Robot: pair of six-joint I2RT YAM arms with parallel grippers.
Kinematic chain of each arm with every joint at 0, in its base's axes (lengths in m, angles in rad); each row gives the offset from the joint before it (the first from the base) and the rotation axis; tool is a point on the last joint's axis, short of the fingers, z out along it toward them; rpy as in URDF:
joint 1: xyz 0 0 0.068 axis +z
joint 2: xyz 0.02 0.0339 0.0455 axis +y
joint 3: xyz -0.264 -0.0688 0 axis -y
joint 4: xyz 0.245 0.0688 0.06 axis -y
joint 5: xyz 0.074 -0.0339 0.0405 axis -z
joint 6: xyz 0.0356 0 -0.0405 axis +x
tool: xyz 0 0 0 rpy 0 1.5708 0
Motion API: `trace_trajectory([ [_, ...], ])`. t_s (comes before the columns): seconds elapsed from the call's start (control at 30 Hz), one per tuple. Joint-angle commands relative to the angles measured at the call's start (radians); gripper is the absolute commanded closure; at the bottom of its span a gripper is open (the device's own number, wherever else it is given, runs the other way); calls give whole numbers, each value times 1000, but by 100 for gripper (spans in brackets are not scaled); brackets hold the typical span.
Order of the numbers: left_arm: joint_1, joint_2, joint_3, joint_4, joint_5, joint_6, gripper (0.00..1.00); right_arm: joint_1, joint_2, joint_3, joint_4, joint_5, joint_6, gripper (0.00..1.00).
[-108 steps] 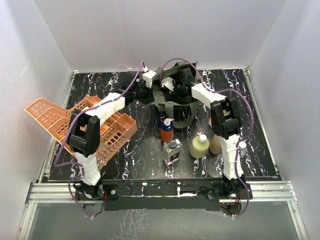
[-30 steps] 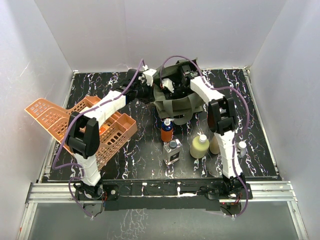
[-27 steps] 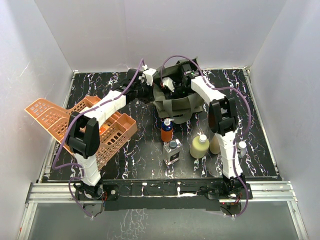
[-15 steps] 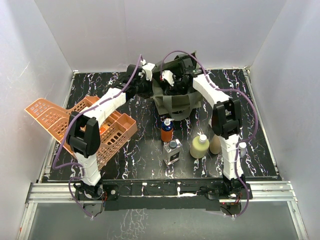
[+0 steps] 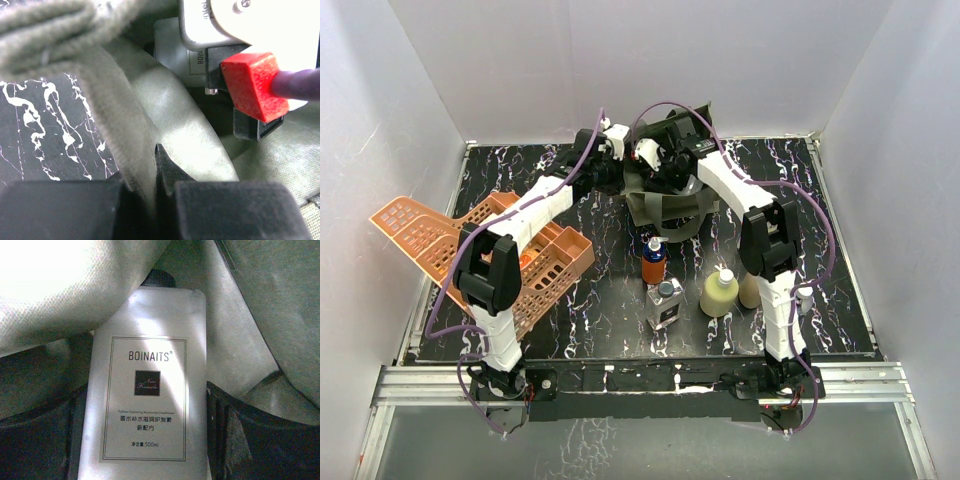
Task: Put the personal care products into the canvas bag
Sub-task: Pick up the care product from the canvas bag.
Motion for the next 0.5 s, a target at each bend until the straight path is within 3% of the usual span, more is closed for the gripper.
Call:
trace_trajectory([
  [0.0,-14,12,-16,49,-31,0,100,30,-139,81,137,-16,40,92],
  [0.47,-16,20,-27,51,-48,-17,100,29,-153,153,147,66,42,92],
])
